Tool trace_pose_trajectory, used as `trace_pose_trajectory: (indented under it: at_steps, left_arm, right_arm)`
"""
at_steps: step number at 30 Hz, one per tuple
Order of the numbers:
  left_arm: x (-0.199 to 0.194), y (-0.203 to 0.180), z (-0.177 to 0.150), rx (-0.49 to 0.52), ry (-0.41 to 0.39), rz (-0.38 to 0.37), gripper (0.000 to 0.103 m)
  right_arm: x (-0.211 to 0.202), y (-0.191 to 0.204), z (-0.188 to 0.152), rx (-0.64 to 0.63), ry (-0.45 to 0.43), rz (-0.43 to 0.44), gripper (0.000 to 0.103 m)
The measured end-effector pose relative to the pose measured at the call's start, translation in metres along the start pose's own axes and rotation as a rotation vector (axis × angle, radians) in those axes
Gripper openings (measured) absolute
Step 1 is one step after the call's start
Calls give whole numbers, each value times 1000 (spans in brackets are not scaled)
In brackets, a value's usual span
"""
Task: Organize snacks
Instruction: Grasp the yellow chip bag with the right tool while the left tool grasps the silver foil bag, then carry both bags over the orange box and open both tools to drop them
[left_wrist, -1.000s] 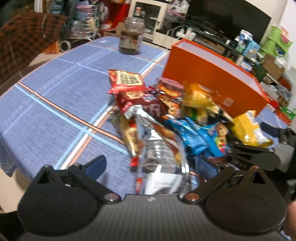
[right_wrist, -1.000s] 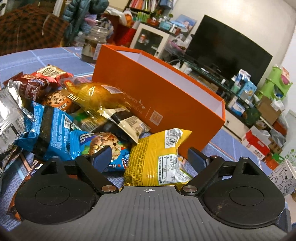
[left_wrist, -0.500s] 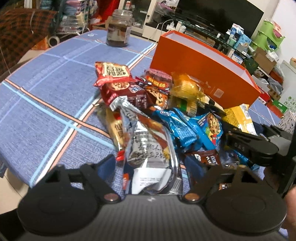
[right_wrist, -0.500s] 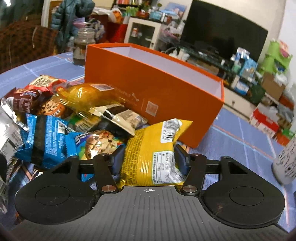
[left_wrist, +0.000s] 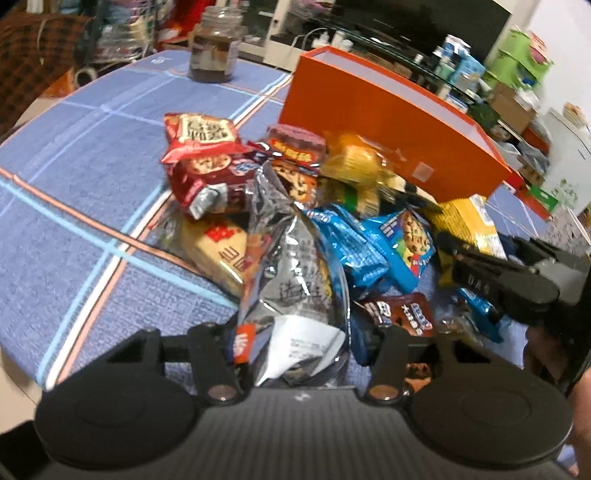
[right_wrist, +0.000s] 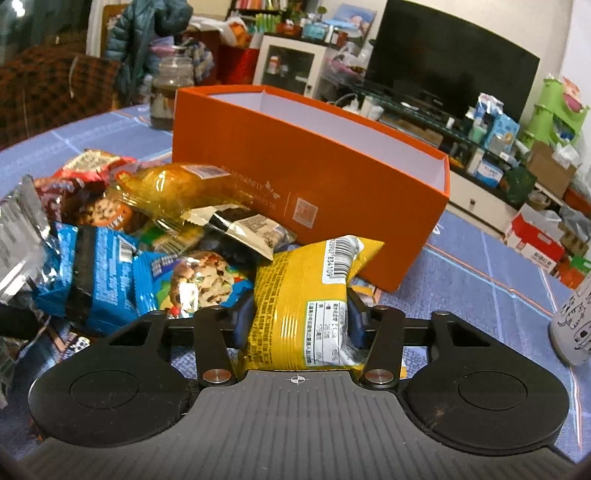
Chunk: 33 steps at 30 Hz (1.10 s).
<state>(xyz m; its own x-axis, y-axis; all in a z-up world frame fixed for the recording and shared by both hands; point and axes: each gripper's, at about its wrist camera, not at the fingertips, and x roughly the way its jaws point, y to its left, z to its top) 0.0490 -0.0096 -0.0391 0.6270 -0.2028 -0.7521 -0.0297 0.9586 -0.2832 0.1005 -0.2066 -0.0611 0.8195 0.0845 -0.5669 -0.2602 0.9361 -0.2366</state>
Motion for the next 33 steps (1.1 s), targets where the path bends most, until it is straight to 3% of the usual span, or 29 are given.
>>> trace_pose_trajectory:
  at_steps: [8,17,27,33]
  left_arm:
    - [-29,10,0,44,-56,-27,42]
    - [-58,12,3,90,-94,-106,42]
    - [-88,15,-2,113,-189,-82,42]
    - [-94,21,-6,109,-196,-93,42]
  right_arm:
    - [-20,-11,6,45,-30,-32,32]
    - [-64,-17,12,168,-63,-67,32]
    - [-93,-23,10,255,-111,-40,32]
    - [-95,-21,13,264,-128,-19,32]
